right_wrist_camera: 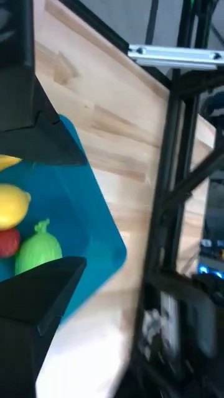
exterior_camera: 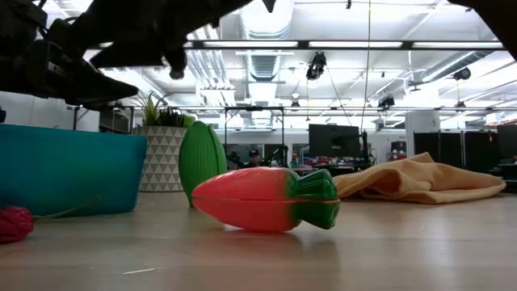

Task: Pick and placing Produce into tupperware
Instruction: Put the pink peach into the blue bin

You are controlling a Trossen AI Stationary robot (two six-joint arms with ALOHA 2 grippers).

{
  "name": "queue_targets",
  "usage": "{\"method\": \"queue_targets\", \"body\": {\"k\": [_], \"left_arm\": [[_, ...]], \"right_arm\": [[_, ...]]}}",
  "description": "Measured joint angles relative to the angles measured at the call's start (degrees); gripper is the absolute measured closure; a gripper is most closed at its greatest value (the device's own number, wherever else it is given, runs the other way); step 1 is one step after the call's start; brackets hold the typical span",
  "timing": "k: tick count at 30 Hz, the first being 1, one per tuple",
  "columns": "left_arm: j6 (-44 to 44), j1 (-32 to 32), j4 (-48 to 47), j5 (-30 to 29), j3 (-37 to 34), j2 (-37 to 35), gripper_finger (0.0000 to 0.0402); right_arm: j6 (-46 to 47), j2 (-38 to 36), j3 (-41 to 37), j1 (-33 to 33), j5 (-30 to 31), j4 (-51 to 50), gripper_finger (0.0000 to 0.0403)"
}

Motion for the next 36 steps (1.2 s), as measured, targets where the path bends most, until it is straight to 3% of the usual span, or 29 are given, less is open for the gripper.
{"method": "queue_targets", "body": {"k": [9,20,27,36], "left_arm": [[0.0,-0.02,0.0,0.0,0.02,-0.02,0.0402],[0.0,-0.01,-0.27,0.02,0.02,0.0,0.0402],[0.0,0.0,-0.39,0.04,0.01,0.0,0.0402],[-0.09,0.0,-0.42,0.04,0.02,0.2,0.0402]], "right_arm": [[-4.51,-5.9,-0.37,-1.51,7.76,-9.71,0.0165],[-4.76,-10.03,-3.99,-5.41,7.0,-11.72,0.0166],[-5.54,-16.42,-14.17,-5.29,4.47,3.21,0.0168],[-2.87,-26.85,-37.57,-8.4,4.49,24.62,0.0172]]}}
